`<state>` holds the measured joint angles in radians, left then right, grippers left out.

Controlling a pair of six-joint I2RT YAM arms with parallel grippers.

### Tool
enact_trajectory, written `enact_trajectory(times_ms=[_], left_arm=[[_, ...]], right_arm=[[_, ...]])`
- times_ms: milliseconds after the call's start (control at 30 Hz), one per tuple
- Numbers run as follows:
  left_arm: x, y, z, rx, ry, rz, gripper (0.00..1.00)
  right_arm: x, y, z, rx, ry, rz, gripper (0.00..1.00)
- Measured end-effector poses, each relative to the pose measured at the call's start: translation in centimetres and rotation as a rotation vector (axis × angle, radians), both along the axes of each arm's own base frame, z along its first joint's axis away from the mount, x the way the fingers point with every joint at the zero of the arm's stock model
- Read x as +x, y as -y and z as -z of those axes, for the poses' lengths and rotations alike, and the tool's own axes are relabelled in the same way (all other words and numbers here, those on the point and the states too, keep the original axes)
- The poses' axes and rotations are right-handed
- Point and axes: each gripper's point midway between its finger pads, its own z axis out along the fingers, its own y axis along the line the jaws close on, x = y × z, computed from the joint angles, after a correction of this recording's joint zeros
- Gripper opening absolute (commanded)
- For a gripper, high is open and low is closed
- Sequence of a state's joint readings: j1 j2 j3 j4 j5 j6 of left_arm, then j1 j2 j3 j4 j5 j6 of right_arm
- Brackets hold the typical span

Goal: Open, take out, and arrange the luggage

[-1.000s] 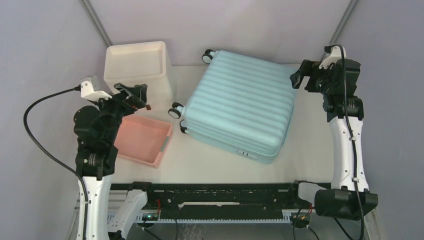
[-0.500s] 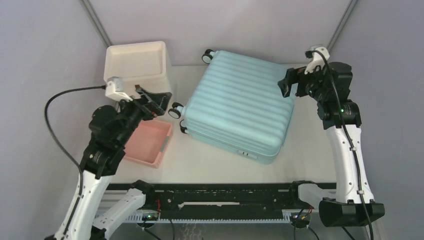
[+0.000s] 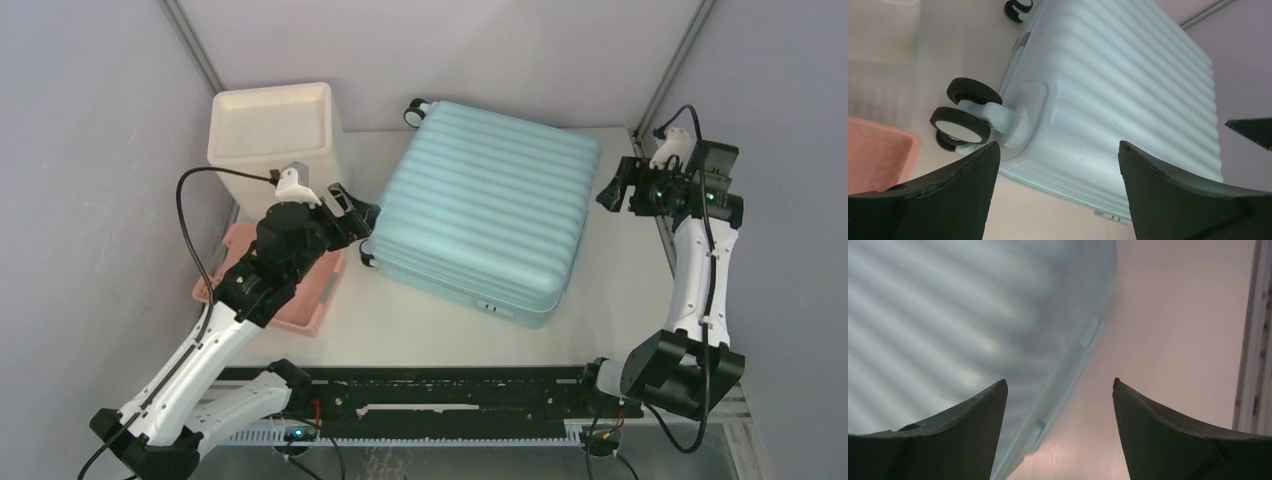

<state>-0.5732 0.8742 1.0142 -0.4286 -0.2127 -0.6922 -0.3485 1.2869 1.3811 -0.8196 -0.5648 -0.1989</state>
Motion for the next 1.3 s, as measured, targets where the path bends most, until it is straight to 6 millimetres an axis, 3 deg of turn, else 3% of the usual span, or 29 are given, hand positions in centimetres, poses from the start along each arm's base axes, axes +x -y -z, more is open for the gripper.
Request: enact_trajectory(times_ms=[133, 267, 433, 600, 733, 867, 1100, 1300], left_arm=[[0.2, -0.5, 0.9, -0.008, -0.018, -0.044, 0.91], [0.6, -0.7, 0.8, -0.038, -0.024, -0.080, 0.91], [1.0, -1.0, 1.6, -0.092, -0.051, -0.138, 0.92], [0.9, -1.3, 3.3, -0.143, -0.115, -0.198, 0.92], [0.9, -1.4, 4.1, -0.184, -0.145, -0.233, 0.92], [1.1, -1.4, 5.7, -0.210, -0.191, -0.268, 0.92], [2.6, -0.1, 8.2, -0.204, -0.260, -0.290, 0.89], [4.7, 1.9, 8.1, -0.238, -0.260, -0.263, 0.79]], right_arm=[[-1.4, 2.0, 4.1, 0.054, -0.121, 0.090, 0.75], [-2.0, 2.7, 7.7, 0.111, -0.232, 0.150, 0.65], [-1.8, 2.3, 13.0, 0.185, -0.367, 0.180, 0.66], [-0.9, 0.4, 16.6, 0.244, -0.456, 0.152, 0.66], [-0.3, -0.7, 17.3, 0.267, -0.470, 0.136, 0.62], [0.4, -0.8, 17.8, 0.277, -0.469, 0.150, 0.39], [0.8, -1.0, 18.8, 0.325, -0.502, 0.200, 0.14], [0.5, -0.3, 18.8, 0.358, -0.482, 0.242, 0.09]])
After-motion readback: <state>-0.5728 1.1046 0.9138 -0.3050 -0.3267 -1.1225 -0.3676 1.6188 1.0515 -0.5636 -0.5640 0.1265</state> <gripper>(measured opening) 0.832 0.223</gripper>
